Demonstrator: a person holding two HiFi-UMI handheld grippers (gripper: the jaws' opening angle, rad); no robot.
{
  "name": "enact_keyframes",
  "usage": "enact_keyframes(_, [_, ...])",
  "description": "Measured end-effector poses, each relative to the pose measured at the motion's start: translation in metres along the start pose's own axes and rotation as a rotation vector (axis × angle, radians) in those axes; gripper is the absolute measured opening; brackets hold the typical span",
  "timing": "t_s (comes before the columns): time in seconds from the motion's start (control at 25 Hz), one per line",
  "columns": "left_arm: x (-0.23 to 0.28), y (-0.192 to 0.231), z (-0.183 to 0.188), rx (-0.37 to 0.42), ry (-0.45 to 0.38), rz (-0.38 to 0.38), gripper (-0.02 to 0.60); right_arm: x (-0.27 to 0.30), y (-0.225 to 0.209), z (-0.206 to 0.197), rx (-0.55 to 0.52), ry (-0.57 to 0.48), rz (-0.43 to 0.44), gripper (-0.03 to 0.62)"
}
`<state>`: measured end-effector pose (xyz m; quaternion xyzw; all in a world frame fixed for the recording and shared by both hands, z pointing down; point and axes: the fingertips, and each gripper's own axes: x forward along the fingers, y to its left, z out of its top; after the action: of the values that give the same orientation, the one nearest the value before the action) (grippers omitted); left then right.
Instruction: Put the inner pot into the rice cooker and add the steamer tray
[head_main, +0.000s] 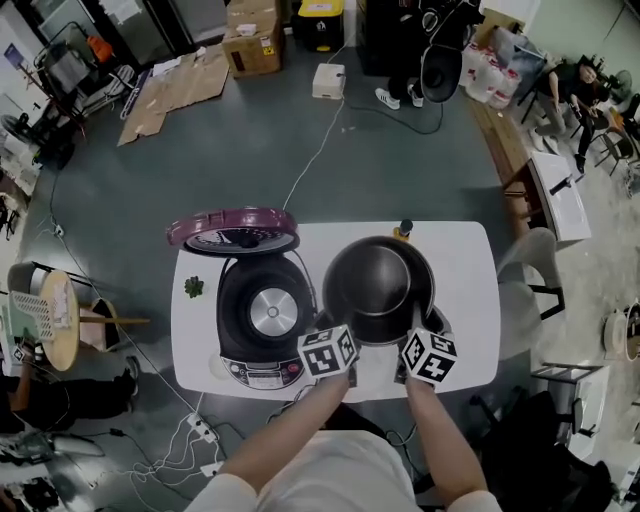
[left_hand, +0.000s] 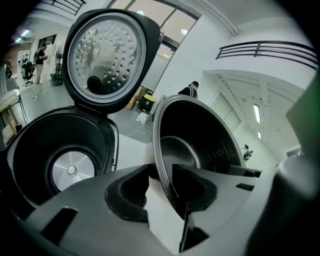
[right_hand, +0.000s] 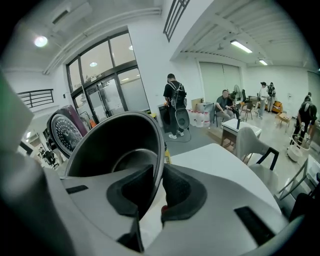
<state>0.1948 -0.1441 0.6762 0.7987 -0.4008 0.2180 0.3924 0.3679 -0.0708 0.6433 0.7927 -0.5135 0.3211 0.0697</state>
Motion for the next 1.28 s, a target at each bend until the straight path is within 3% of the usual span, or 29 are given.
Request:
enact_keyframes(0.32, [-0.039,0.014,0.020,0.024,-0.055,0.021,0.155,-0.021,0.035,0.006,-0.028,-0.027,0.048,0.081])
enact_keyframes(0.68, [-0.076,0.043,0.029,-0.003,-0.119,0.052,0.140,-0.038,0.072,-0.008,-0.020,-0.029,0.085,0.087])
enact_keyframes(1.28, [-0.131,0.103,0.041,-0.048,-0.186,0.135,0.130,-0.049,0.148,-0.021,-0.098,-0.018,0.177,0.092])
